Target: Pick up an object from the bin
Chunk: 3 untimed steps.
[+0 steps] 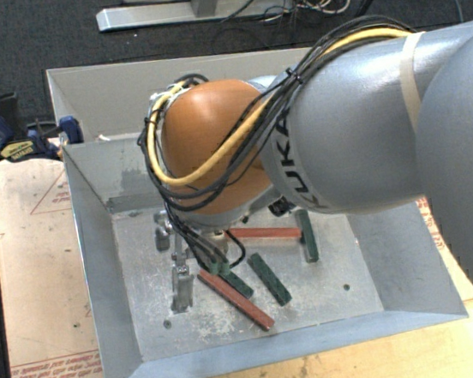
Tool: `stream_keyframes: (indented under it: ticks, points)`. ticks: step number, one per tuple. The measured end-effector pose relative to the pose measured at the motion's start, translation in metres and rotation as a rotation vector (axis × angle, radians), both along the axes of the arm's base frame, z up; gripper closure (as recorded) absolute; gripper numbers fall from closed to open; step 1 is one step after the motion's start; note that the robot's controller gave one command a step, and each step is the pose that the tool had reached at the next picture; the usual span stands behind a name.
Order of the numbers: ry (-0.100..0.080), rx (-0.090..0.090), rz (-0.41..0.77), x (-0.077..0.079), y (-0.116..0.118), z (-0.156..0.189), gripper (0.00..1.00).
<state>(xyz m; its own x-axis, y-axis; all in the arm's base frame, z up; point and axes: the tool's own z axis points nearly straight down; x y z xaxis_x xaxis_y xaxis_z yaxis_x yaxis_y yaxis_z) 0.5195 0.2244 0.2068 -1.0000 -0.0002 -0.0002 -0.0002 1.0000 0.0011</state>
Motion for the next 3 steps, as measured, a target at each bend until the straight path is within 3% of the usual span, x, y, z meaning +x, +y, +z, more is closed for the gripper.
stream_keyframes:
  ticks: [1,2,3]
  points:
    - [-0.003,0.002,-0.096,0.01,-0.036,-0.049,0.0]
    - [0.001,0.0,-0.021,0.016,-0.084,-0.051,0.0]
    - [-0.001,0.0,-0.033,0.012,-0.096,-0.062,0.0]
